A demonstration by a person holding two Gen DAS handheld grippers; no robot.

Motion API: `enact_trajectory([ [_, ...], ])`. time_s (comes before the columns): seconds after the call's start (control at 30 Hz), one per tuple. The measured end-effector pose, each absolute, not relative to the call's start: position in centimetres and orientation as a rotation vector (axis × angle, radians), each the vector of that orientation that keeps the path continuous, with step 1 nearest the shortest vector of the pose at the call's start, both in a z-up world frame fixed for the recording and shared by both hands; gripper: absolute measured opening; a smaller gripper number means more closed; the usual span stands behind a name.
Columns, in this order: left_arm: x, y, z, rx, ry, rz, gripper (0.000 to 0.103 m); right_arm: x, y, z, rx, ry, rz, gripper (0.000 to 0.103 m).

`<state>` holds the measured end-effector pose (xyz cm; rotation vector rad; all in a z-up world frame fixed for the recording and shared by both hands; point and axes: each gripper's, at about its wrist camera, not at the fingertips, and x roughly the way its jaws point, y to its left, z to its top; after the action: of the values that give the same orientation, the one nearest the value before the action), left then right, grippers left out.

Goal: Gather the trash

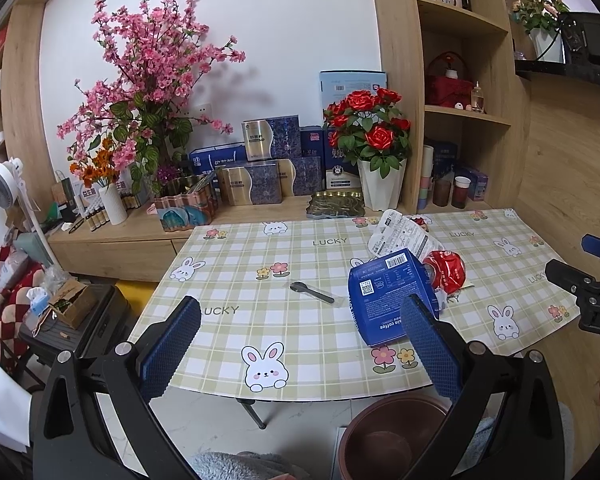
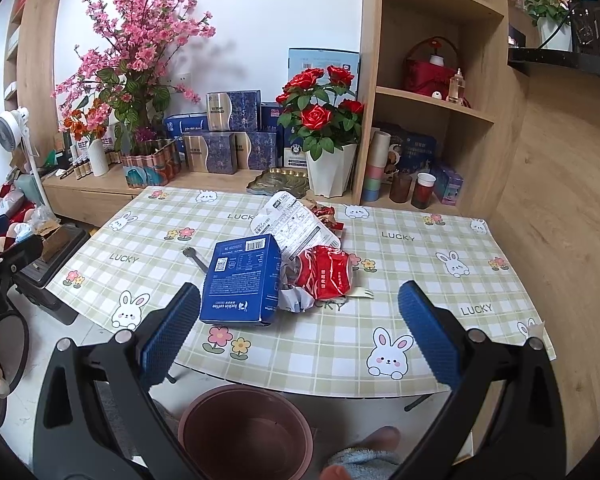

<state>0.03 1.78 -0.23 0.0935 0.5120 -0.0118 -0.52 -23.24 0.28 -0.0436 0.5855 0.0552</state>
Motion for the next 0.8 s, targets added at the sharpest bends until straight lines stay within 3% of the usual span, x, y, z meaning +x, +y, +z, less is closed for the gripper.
enact_trajectory([
  [0.8,0.6,2.0,-0.8,0.076,0.537,-0.002,0.098,-0.1,-22.8,-0.9,-0.064,0.611,0.035,0.098],
])
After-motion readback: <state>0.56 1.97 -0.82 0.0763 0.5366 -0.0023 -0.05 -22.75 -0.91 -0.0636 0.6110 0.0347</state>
